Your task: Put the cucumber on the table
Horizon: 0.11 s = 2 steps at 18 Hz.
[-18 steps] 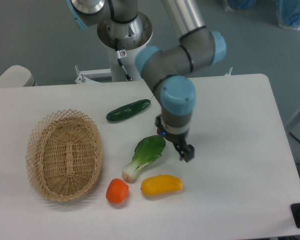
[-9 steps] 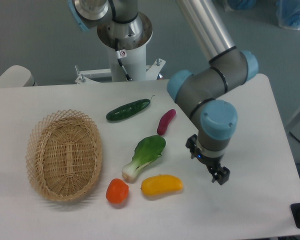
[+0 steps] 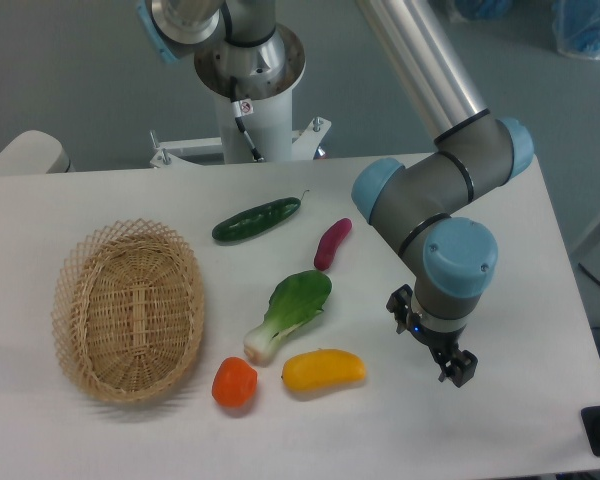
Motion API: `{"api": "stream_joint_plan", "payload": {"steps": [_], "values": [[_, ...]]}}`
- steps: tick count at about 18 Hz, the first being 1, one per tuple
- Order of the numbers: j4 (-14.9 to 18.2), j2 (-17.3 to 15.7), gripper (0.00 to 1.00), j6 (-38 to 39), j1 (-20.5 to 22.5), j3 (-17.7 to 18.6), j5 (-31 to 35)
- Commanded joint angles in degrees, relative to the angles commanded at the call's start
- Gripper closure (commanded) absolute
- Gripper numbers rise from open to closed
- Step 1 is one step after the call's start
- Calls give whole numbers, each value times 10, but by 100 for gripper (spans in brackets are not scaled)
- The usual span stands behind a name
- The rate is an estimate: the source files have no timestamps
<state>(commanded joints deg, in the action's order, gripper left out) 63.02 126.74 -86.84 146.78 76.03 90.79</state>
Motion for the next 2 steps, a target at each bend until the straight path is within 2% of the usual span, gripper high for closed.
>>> {"api": "stream_joint_plan", "payload": {"steps": [2], "values": [[0,0,0,0,0,1,0]]}}
